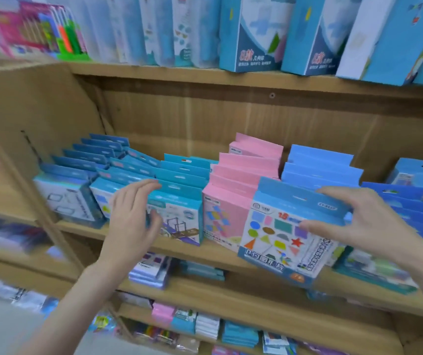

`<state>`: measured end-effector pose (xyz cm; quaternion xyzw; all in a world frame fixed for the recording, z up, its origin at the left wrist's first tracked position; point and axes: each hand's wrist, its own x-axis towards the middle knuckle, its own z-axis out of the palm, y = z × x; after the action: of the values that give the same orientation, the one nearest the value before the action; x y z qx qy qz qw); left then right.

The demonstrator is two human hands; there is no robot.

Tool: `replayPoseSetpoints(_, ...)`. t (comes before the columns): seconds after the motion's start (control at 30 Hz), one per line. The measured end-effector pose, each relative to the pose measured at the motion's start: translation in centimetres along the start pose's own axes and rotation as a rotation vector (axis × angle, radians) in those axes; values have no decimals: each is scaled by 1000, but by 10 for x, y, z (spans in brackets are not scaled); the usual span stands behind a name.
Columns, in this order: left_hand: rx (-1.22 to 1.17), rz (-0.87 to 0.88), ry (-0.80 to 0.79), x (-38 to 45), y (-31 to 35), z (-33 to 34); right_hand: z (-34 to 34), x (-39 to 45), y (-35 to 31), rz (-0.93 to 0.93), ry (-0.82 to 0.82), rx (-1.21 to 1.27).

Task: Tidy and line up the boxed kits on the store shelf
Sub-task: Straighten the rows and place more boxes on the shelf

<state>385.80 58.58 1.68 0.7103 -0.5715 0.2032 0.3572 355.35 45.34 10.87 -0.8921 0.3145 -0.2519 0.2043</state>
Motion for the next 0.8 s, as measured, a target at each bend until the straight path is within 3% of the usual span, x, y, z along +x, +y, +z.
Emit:
replayPoseSetpoints(0.13, 141, -12, -118, 23, -104, -33, 43, 46, -42, -26, 8, 100)
replayPoseSetpoints(0.3, 172, 282, -394, 47, -173, -48, 85, 91, -90, -5, 75, 237)
replayPoseSetpoints(0.6, 52, 461, -284, 49, -195, -37, 90, 151, -131, 75, 231, 288)
replayPoseSetpoints(0.8, 51, 556, -303, 51, -201, -34, 92, 174, -145, 50, 319, 395)
